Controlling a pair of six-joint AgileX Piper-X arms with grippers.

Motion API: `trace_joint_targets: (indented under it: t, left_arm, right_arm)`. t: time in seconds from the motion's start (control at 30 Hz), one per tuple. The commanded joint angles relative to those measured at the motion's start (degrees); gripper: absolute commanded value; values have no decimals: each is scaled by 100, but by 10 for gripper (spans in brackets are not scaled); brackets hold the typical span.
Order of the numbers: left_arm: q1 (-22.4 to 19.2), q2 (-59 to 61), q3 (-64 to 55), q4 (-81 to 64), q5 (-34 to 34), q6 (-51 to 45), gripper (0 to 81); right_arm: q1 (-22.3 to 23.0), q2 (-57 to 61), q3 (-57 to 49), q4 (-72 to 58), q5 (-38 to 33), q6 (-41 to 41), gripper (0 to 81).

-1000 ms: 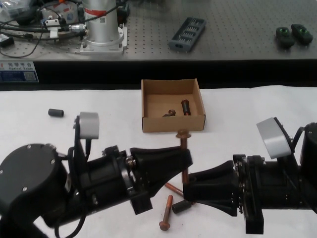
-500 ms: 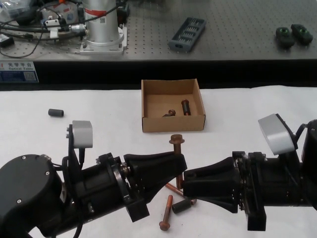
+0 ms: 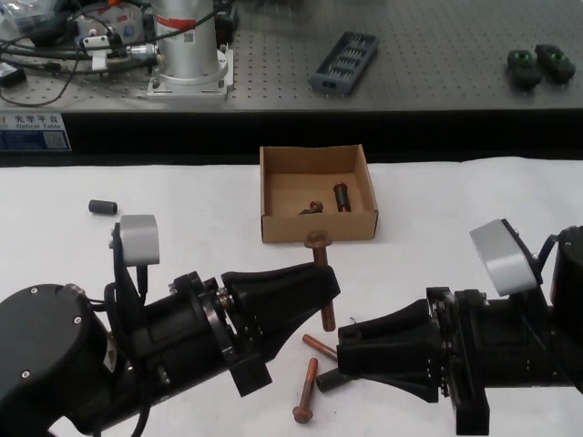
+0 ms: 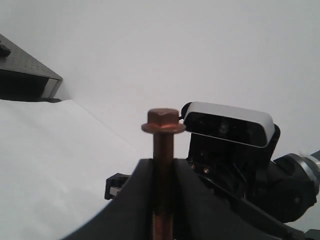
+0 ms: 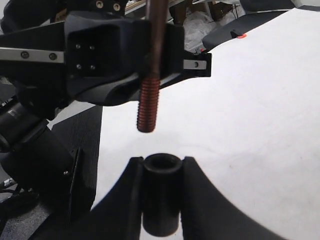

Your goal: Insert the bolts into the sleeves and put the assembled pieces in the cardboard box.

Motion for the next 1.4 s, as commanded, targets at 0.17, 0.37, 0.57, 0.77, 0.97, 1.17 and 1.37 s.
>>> trace_joint_targets:
  t: [0.17, 0.37, 0.57, 0.77, 0.97, 1.17, 1.37]
  left_arm:
    - [-27, -10, -16, -166, -25, -260, 6]
    - [-27, -10, -16, -166, 199, -258, 6]
    - [-27, -10, -16, -166, 298, -313, 6]
    - [-27, -10, -16, -166, 541, -392, 6]
    - [-27, -10, -16, -166, 578, -485, 6]
    - [-27, -10, -16, -246, 751, -636, 6]
    - [-27, -10, -16, -246, 884, -695, 6]
  right_arm:
    - [-24, -82, -3, 1, -222, -68, 76]
    - [-3, -82, -3, 1, -414, -52, 76]
    - [240, -82, -3, 1, -479, -29, 76]
    - [281, -82, -3, 1, -479, -32, 76]
    - [281, -82, -3, 1, -479, -32, 76]
    - [281, -82, -3, 1, -479, -32, 76]
    - [280, -82, -3, -186, -479, 23, 76]
